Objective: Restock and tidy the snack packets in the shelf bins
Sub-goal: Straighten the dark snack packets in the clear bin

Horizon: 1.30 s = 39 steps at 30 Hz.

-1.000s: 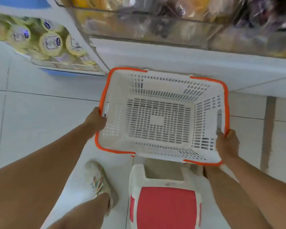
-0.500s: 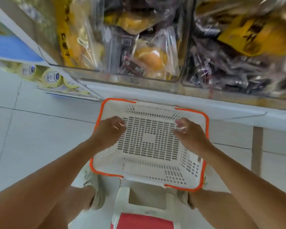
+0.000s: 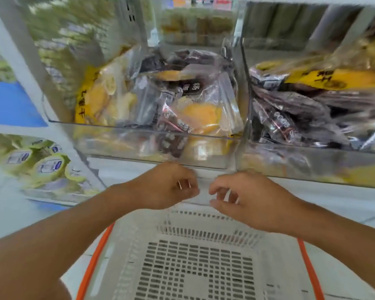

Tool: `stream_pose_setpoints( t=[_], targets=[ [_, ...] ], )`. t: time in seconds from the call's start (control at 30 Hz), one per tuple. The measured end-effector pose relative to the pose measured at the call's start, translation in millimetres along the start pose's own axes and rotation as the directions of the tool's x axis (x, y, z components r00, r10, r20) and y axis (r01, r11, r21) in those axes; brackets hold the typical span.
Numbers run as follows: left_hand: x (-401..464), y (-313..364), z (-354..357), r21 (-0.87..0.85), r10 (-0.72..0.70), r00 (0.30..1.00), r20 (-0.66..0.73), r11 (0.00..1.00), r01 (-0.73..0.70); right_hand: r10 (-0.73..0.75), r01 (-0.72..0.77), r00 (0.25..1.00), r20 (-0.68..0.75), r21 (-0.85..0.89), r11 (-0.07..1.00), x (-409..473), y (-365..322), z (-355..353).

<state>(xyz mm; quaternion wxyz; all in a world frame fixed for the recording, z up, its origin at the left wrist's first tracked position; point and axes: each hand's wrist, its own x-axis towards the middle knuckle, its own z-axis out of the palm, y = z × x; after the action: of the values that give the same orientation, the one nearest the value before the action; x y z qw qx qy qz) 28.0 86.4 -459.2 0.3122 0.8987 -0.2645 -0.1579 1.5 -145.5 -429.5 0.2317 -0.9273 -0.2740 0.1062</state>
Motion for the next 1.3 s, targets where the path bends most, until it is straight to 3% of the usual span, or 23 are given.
stream_pose_setpoints(
  t=[0.13, 0.2, 0.27, 0.33, 0.37, 0.4, 0.47, 0.53, 0.63, 0.77, 0.83, 1.0, 1.17, 1.3],
  targets=[
    [-22, 34, -17, -0.042, 0.057, 0.96, -0.274, 0.997, -0.071, -0.027, 0.063, 0.944, -0.328, 0.099, 0.993, -11, -26, -22],
    [-38, 48, -33, -0.054, 0.034, 0.907, -0.419, 0.997, -0.062, -0.065, 0.075, 0.894, -0.444, 0.006, 0.997, -19, -36, -34],
    [-56, 59, -49, 0.04, 0.046, 0.79, -0.612, 0.999, -0.028, -0.149, 0.056, 0.846, -0.511, -0.193, 0.98, -27, -42, -42],
    [-71, 64, -72, 0.233, 0.136, 0.654, -0.744, 0.97, 0.064, -0.156, 0.024, 0.856, -0.494, -0.263, 0.965, -27, -50, -54],
    [-76, 65, -83, 0.278, 0.148, 0.631, -0.761, 0.954, 0.112, -0.128, -0.001, 0.876, -0.466, -0.266, 0.964, -24, -55, -60],
    [-80, 62, -93, 0.292, 0.121, 0.648, -0.752, 0.942, 0.163, -0.086, -0.035, 0.907, -0.411, -0.279, 0.96, -19, -60, -63],
    [-86, 51, -103, 0.342, 0.039, 0.756, -0.653, 0.907, 0.248, -0.019, -0.085, 0.963, -0.27, -0.368, 0.926, -5, -66, -61],
    [-89, 38, -98, 0.431, 0.047, 0.814, -0.579, 0.865, 0.256, 0.027, -0.092, 0.986, -0.162, -0.407, 0.909, 5, -68, -53],
    [-90, 23, -95, 0.461, 0.084, 0.784, -0.615, 0.845, 0.272, 0.054, -0.117, 0.98, -0.189, -0.341, 0.933, 16, -62, -42],
    [-85, 11, -110, 0.493, -0.039, 0.763, -0.645, 0.741, 0.455, 0.052, -0.134, 0.961, -0.273, -0.29, 0.948, 29, -59, -41],
    [-86, 4, -113, 0.44, -0.098, 0.776, -0.624, 0.776, 0.452, 0.064, -0.138, 0.955, -0.29, -0.242, 0.96, 33, -59, -40],
    [-85, -6, -120, 0.304, -0.073, 0.756, -0.65, 0.887, 0.347, 0.051, -0.147, 0.92, -0.388, -0.222, 0.964, 37, -62, -44],
    [-99, 5, -130, 0.31, -0.017, 0.705, -0.709, 0.89, 0.334, -0.045, -0.031, 0.872, -0.488, -0.146, 0.989, 23, -70, -64],
    [-115, 13, -131, 0.308, -0.067, 0.749, -0.659, 0.884, 0.351, 0.014, -0.051, 0.928, -0.372, -0.09, 0.995, 4, -86, -65]
  ],
)
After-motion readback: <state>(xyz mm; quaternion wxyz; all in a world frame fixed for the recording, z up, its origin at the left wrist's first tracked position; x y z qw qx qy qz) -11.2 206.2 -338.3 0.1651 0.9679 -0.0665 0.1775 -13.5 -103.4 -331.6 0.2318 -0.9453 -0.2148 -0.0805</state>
